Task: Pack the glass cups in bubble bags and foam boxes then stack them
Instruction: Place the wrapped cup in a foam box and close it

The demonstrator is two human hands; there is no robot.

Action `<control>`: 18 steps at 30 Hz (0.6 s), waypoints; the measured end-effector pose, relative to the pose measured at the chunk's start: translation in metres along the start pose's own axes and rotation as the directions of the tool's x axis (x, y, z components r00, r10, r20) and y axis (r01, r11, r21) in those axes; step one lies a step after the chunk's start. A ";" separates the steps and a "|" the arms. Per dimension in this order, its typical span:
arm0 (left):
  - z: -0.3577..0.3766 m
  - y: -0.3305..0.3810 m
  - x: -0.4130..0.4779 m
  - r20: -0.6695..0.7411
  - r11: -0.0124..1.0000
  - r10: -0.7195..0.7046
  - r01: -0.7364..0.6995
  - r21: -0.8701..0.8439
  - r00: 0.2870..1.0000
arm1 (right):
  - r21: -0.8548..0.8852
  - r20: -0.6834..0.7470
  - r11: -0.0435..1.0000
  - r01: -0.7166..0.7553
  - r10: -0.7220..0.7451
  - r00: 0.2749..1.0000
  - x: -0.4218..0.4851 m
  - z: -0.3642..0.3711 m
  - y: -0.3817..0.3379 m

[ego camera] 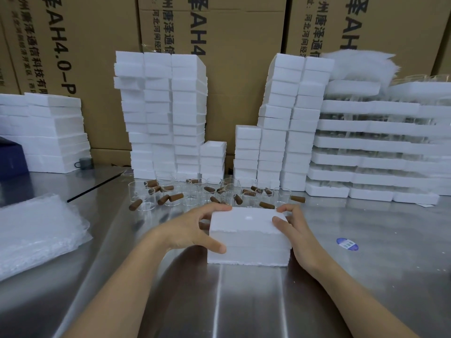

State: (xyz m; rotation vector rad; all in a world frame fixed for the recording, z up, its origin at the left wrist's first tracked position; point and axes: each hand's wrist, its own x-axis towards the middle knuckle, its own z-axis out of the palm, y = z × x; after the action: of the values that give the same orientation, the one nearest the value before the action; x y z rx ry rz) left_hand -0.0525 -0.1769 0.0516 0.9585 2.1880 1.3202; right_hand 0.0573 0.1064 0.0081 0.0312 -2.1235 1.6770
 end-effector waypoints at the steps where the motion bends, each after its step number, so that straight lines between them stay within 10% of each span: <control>1: 0.000 0.000 0.000 -0.001 1.000 0.003 -0.003 0.001 1.000 | 0.001 0.008 1.000 -0.003 0.003 1.000 0.000 0.000 -0.001; 18: -0.003 -0.005 0.002 0.047 0.995 -0.024 0.028 -0.091 0.999 | -0.144 0.251 0.982 -0.123 0.157 0.955 -0.010 -0.018 -0.020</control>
State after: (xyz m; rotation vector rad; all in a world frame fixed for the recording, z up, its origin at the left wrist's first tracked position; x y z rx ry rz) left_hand -0.0574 -0.1785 0.0488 0.9133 2.0796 1.3609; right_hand 0.0774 0.1155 0.0259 0.0683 -2.4779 1.6921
